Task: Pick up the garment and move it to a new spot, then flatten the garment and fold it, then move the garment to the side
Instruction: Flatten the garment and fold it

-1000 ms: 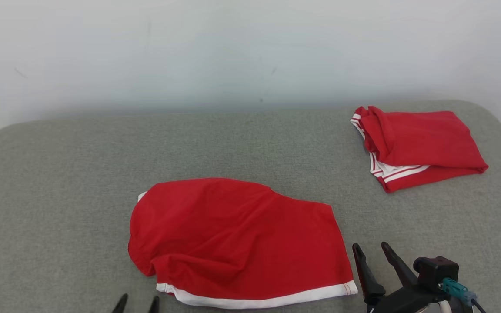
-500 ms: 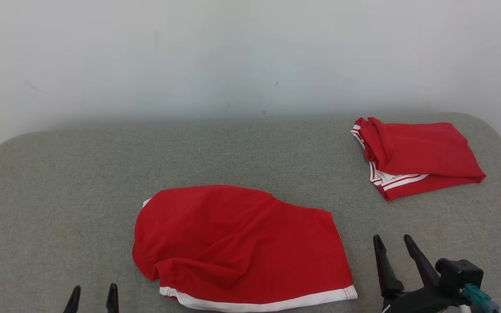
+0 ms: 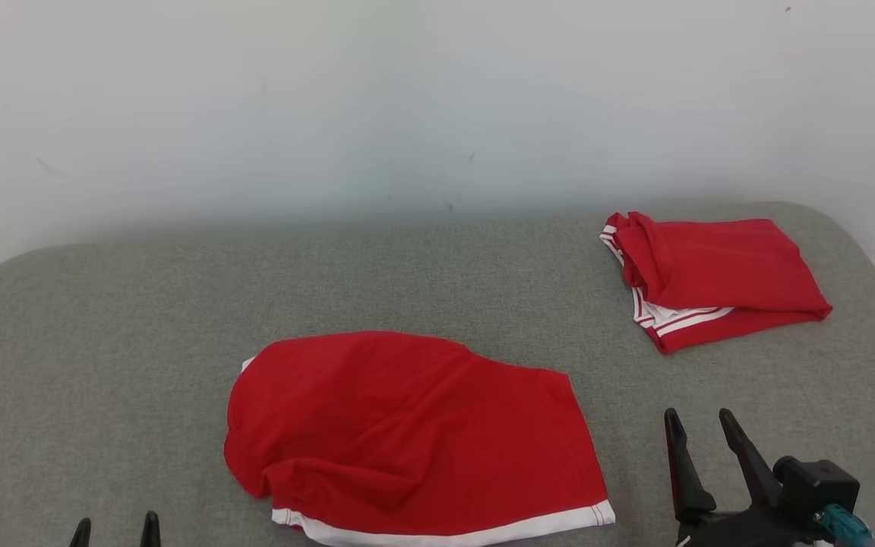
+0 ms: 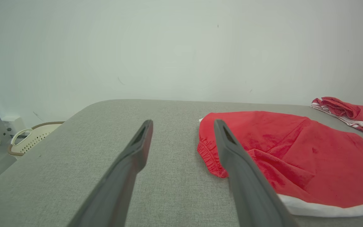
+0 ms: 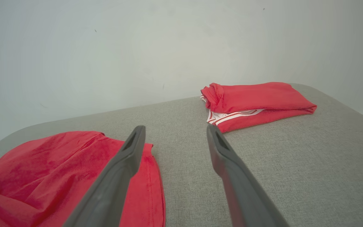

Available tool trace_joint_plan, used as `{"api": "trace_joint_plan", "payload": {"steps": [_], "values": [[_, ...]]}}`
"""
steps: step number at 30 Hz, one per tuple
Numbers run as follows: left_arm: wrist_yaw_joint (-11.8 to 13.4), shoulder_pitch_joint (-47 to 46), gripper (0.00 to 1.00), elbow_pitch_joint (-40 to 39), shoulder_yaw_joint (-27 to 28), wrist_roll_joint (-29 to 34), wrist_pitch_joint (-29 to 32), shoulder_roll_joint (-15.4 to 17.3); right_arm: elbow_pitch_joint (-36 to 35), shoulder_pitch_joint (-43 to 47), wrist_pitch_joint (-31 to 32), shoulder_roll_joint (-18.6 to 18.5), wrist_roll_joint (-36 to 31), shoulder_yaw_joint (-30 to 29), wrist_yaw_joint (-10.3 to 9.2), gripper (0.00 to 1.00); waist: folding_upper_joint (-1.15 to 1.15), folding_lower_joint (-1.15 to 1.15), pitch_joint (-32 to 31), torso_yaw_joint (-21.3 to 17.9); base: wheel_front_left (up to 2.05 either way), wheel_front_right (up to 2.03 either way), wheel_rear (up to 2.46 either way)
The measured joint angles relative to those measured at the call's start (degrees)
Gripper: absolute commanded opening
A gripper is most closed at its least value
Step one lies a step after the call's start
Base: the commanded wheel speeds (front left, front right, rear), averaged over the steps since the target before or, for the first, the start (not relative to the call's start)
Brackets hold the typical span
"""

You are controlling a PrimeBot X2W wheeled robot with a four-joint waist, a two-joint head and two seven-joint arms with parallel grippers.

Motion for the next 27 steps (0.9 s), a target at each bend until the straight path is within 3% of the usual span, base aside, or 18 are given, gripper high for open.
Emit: {"api": "trace_joint_plan", "payload": {"steps": [11,27], "values": [[-2.54,0.71,1.0,0.42,-0.94,-1.01,1.19,1.96,-0.05,1.1,0.56,0.84,-0.9,-0.68,0.0,1.0,0.0,0.0,-0.47,0.31,0.0,0.0,0.0],[-2.54,-0.21,1.0,1.07,-2.33,-1.52,1.68,1.96,-0.52,1.04,1.56,1.42,-1.66,-1.12,0.0,1.0,0.0,0.01,-0.04,0.21,0.0,0.0,0.0]]}}
